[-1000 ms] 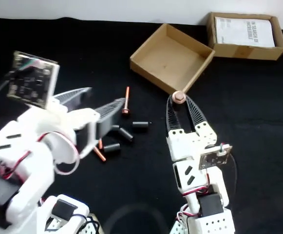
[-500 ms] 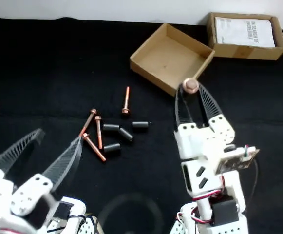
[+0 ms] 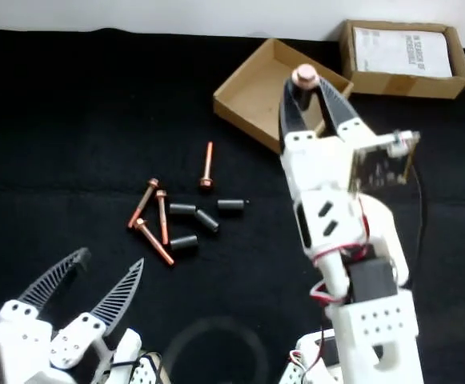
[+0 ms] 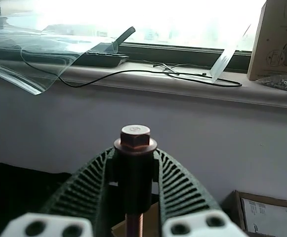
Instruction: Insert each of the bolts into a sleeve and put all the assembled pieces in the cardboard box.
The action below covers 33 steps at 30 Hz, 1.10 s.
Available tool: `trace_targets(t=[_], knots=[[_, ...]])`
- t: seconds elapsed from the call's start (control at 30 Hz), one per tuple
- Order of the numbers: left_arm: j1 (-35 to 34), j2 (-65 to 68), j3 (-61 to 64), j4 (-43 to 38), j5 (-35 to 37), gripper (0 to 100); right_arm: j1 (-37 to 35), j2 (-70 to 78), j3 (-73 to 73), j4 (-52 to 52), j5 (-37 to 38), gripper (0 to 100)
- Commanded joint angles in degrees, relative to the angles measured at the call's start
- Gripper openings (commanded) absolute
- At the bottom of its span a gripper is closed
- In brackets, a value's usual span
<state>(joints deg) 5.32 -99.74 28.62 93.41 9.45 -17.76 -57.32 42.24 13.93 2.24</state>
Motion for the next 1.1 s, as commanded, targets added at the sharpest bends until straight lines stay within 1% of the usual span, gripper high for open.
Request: trace_targets(t=[0.0, 0.1, 0.27, 0.37, 0.53, 0.73, 0.93, 1.07], knots=[[-0.4, -3.74, 5.14, 0.0, 0.18, 24, 1.36, 6.81, -8.4, -0.22, 0.26, 0.6], [-1.71, -4.26, 7.25, 0.0, 0.18, 24, 2.95, 14.02, -14.2, -0.22, 0.26, 0.6], [-7.96, -4.0, 8.04, 0.0, 0.18, 24, 7.25, 26.86, -24.75, 0.04, 0.26, 0.6], [-10.07, -4.0, 11.38, 0.0, 0.18, 24, 9.8, 33.89, -30.73, 0.13, 0.26, 0.6], [-14.2, -4.09, 16.84, -0.09, 0.18, 24, 11.56, 43.47, -37.58, 0.22, 0.26, 0.6], [-18.86, -4.09, 23.43, -4.22, 0.18, 24, 11.65, 54.64, -44.88, 0.22, 0.26, 0.6], [-24.13, -4.09, 32.22, -10.46, 0.18, 24, 11.65, 67.74, -53.67, 0.22, 0.18, 0.6], [-26.07, -4.09, 37.23, -14.15, 0.18, 24, 11.47, 75.3, -60.09, 1.45, 0.18, 0.6]])
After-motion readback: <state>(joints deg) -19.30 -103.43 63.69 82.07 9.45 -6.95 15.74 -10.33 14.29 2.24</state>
